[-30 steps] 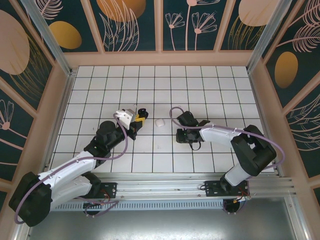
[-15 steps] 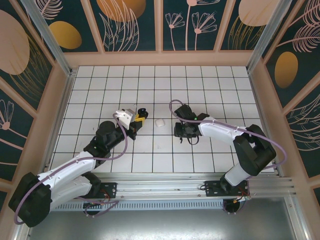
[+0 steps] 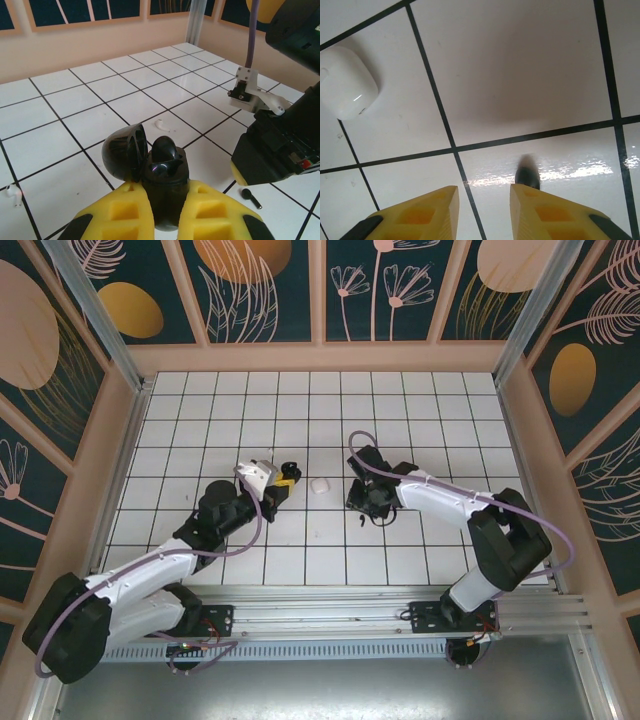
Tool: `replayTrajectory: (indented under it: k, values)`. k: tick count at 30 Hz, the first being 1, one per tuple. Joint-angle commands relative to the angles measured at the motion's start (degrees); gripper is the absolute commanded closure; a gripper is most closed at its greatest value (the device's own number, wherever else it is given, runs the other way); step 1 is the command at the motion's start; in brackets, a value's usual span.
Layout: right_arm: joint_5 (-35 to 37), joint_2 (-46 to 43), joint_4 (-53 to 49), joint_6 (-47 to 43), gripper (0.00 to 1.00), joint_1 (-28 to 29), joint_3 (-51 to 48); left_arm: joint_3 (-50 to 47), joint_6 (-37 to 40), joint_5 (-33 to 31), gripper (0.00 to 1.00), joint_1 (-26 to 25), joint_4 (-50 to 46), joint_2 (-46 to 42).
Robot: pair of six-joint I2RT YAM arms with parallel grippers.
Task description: Insert wireless bluetooth earbuds into charging case
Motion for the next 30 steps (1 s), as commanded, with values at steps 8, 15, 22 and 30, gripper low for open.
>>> replayTrajectory:
  k: [8,15,22,30]
  values:
    - [1.4,2.4,-4.5,3.4,0.7,0.1,-1.0,0.8,-1.4,3.3,1.0,0.1,5.4,1.6]
    - [1.2,3.6,-4.2,2.6,0.7,0.1,-1.2,0.6,-1.5,3.6,1.0,0.1,5.9,1.7]
    - [1.3,5.4,-3.9,2.1,0.71,0.1,-1.3,0.0,-1.7,3.6,1.0,0.1,6.1,1.0]
    - [2.0,7.7,-4.2,0.5,0.71,0.1,0.2,-0.7,-1.8,3.5,1.0,0.1,6.2,0.2]
